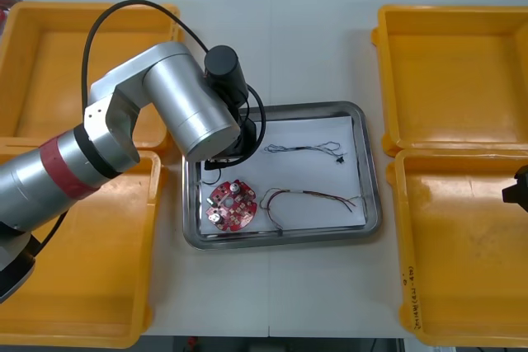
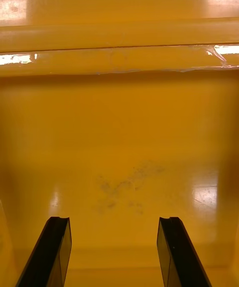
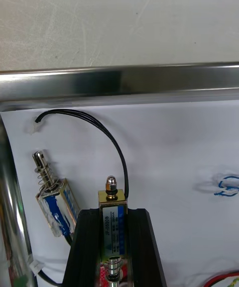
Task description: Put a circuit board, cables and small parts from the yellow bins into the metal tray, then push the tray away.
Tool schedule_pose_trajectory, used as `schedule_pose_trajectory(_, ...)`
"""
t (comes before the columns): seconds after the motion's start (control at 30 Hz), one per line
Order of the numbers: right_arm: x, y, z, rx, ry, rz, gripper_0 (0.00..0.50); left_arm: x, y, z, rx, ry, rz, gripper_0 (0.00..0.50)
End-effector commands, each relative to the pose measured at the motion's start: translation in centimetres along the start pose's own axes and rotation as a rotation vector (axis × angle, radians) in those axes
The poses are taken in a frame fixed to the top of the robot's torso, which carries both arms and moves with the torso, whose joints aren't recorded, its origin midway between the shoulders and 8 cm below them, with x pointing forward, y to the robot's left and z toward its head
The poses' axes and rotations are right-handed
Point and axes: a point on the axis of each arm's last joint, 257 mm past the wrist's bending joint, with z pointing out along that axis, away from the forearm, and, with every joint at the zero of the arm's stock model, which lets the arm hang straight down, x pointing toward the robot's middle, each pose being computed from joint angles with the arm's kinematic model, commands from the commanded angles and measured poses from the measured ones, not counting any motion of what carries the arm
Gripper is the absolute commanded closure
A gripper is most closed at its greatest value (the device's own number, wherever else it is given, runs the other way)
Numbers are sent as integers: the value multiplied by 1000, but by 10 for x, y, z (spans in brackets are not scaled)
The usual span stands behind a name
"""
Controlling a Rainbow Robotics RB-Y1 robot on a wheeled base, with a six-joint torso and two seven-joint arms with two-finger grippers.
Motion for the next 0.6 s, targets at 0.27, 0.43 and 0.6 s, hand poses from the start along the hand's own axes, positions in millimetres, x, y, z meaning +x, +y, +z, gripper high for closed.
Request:
schedule_pose_trajectory(0.27, -4, -9, -10, 3, -19, 54, 0, 5, -20, 5, 40, -8, -64, 471)
schedule_pose_trajectory(0.43, -3, -9, -10, 2, -18, 57, 0, 4, -23, 1, 51, -16, -71, 0)
schedule_pose_trajectory(0.6, -4, -8, -10, 2, -20, 62, 0, 4, -27, -3, 62, -22, -78, 0)
